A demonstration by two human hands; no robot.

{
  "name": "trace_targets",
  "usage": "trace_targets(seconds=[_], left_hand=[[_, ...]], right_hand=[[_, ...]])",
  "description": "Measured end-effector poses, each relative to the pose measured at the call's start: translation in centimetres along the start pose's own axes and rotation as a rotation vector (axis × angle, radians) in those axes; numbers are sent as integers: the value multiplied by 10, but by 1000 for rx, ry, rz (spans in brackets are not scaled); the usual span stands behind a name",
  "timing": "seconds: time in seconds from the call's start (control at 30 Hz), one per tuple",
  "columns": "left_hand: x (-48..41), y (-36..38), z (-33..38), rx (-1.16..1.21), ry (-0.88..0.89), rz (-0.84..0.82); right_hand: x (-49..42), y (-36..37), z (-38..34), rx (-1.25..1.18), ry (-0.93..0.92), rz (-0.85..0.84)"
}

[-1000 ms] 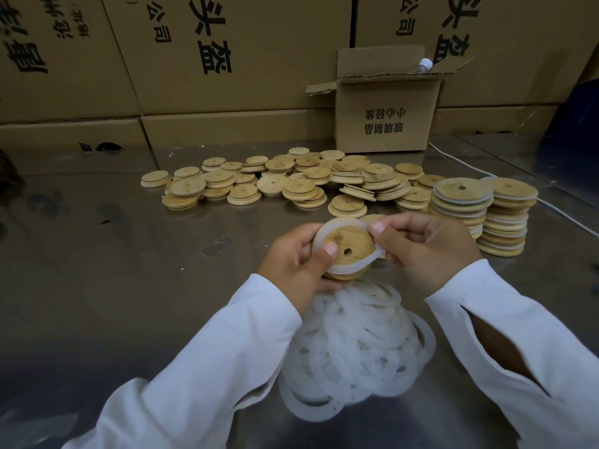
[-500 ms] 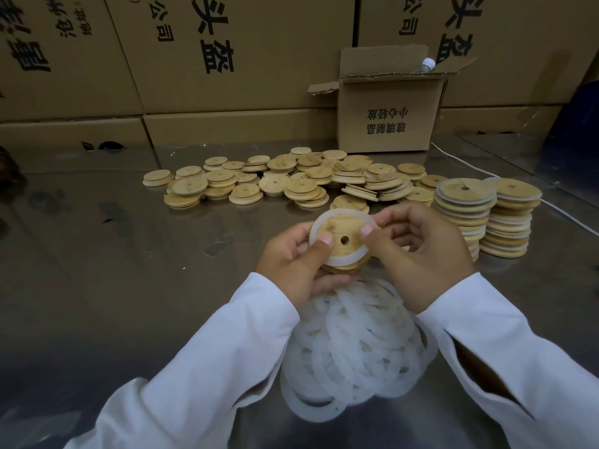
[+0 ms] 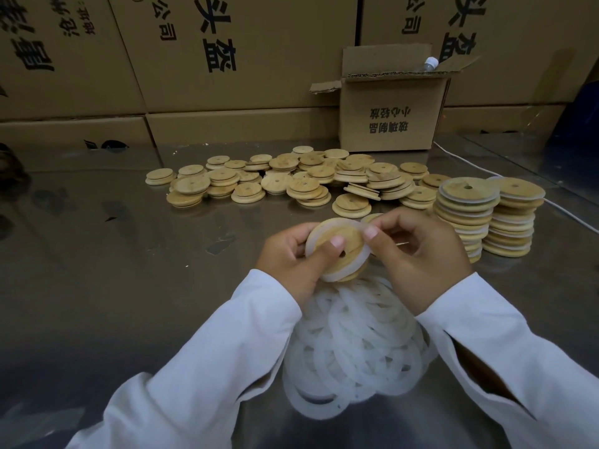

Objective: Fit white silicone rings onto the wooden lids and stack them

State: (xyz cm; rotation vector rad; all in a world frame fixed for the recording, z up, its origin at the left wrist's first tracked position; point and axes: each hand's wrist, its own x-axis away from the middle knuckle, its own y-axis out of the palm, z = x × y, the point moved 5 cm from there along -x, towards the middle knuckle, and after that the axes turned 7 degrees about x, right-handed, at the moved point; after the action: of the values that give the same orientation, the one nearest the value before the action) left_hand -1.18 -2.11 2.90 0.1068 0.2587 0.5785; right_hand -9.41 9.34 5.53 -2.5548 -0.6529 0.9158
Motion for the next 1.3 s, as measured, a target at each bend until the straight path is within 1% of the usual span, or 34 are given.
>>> trace_targets(seconds=[0.1, 0.23, 0.33, 0.43, 0.47, 0.67, 0.77, 0.87, 0.93, 1.0, 1.17, 1.3], left_hand=[[-2, -1, 0, -38, 15, -6], [-4, -2, 0, 32, -4, -28], [-5, -2, -2, 119, -11, -39], [-5, 0, -4, 325, -78, -43], [-5, 1, -5, 361, -98, -37], [-4, -2, -1, 348, -86, -7], [-5, -5, 1, 358, -56, 30], [-4, -5, 2, 399, -47, 31], [-4, -3, 2, 359, -43, 21], [-3, -3, 1, 266, -27, 15], [-5, -8, 1, 133, -7, 33], [-5, -7, 3, 75, 12, 17]], right_hand=[[-1, 1, 4, -34, 62, -21], [-2, 1, 6, -106, 119, -48], [-3, -1, 3, -104, 95, -45], [-4, -3, -3, -93, 61, -27], [-3, -3, -4, -94, 52, -18], [5, -2, -4, -135, 55, 78], [6, 1, -6, -82, 20, 98], [6, 0, -5, -29, -10, 114], [5, -4, -4, -44, -7, 142], [4, -7, -3, -34, -7, 167], [4, -11, -3, 123, -21, 178], [-1, -10, 5, 40, 124, 95]])
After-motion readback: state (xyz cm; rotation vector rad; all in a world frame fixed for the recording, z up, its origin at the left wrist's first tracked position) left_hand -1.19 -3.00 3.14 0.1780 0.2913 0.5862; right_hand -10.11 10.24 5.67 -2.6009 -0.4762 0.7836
